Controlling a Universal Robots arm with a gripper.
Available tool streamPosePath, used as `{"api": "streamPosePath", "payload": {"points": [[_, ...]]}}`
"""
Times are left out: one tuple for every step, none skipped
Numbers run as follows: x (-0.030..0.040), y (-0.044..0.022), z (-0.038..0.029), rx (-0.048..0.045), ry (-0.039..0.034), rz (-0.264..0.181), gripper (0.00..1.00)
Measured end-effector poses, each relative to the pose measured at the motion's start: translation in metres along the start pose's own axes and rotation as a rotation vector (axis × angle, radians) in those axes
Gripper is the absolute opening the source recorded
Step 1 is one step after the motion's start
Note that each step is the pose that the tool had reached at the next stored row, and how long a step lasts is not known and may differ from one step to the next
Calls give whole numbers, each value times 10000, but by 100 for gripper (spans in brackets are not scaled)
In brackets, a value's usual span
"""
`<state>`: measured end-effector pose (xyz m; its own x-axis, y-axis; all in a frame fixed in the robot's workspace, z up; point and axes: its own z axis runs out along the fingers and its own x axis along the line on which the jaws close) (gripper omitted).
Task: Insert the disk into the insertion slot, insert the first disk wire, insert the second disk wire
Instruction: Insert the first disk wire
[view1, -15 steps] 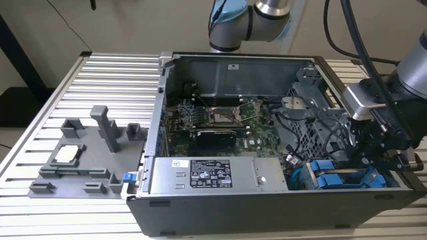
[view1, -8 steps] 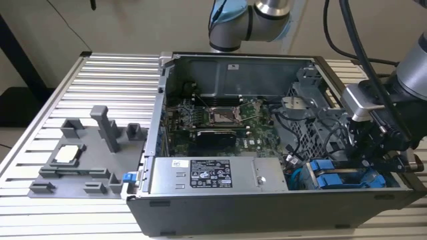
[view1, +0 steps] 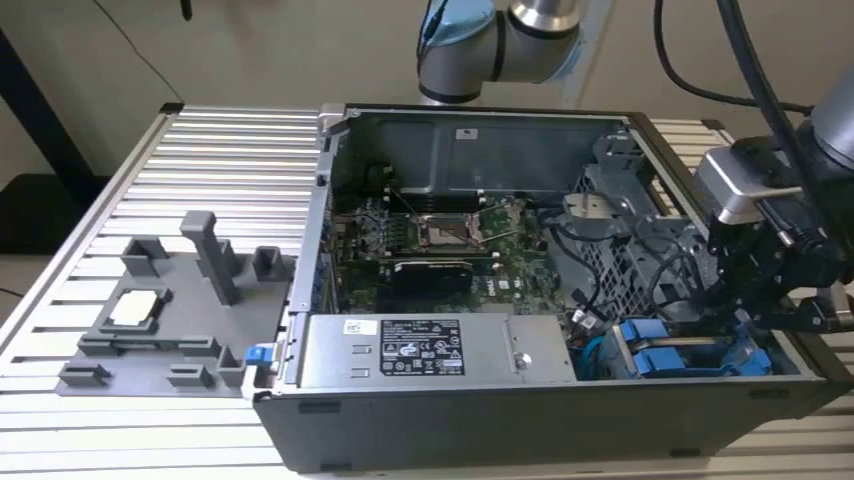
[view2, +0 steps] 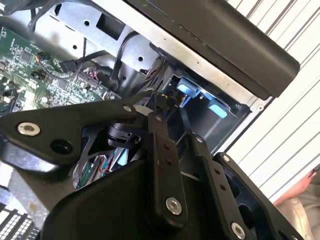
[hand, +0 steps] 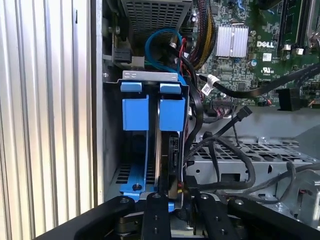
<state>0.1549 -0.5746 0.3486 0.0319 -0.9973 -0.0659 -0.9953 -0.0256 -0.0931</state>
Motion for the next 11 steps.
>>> {"api": "streamPosePath", "payload": {"points": [[-3, -4, -38, 0, 2, 0, 27], [-5, -6, -74, 0, 0, 0, 27], [-8, -9, -112, 0, 0, -1, 27], [-11, -13, -157, 0, 2, -2, 27], [-14, -15, -201, 0, 0, -1, 27], [-17, -19, -246, 0, 0, 0, 27], [-20, -23, -292, 0, 2, 0, 27], [-23, -27, -338, 0, 0, 0, 27], [-25, -30, -372, 0, 1, 0, 27], [-25, -31, -378, -1, 1, 0, 27], [-25, -31, -378, 0, 0, 0, 27]]}}
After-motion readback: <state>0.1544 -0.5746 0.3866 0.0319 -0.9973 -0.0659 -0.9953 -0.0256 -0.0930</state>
